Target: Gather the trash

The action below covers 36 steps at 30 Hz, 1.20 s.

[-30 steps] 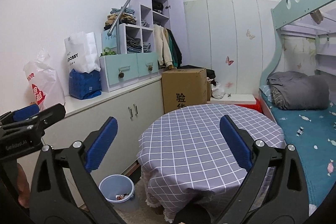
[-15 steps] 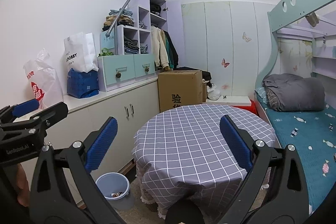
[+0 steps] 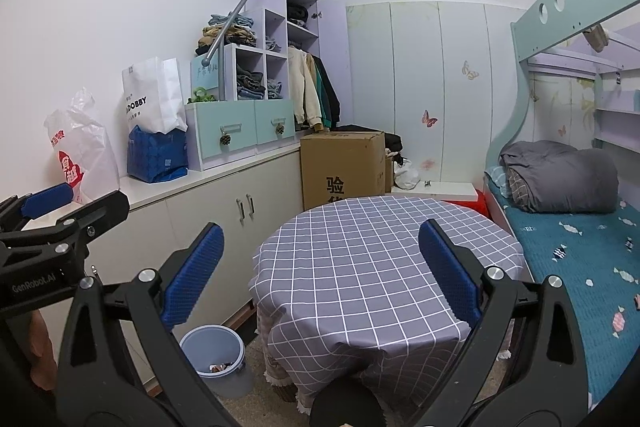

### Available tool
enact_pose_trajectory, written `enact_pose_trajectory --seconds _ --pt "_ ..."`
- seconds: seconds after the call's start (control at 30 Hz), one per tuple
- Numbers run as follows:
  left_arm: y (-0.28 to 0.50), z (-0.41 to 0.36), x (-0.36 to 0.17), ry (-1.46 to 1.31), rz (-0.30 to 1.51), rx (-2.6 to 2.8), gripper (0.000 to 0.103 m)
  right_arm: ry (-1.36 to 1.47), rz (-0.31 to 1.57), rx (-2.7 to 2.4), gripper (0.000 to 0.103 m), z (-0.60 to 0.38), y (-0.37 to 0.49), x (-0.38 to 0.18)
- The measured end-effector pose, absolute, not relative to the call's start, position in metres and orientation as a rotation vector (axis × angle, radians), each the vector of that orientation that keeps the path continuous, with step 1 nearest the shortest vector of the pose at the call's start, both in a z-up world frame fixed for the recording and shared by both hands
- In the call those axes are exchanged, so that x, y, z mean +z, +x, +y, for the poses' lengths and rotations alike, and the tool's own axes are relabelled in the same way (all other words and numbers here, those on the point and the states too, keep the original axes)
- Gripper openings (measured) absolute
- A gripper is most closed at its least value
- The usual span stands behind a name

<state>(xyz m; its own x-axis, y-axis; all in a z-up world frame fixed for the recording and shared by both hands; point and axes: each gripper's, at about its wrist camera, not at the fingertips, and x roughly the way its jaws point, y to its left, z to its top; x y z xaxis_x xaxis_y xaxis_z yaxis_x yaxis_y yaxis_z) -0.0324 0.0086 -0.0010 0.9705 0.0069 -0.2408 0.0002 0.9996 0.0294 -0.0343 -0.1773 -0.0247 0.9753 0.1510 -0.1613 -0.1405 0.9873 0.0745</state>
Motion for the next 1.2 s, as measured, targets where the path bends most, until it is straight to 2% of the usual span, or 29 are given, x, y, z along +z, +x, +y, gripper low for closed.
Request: enact_pose_trajectory --seconds 1.2 --pt "-0.0320 0.0054 -0.0042 0.030 0.247 0.005 0.095 0.067 0.178 0.151 0.096 -0.1804 -0.0343 -0.0315"
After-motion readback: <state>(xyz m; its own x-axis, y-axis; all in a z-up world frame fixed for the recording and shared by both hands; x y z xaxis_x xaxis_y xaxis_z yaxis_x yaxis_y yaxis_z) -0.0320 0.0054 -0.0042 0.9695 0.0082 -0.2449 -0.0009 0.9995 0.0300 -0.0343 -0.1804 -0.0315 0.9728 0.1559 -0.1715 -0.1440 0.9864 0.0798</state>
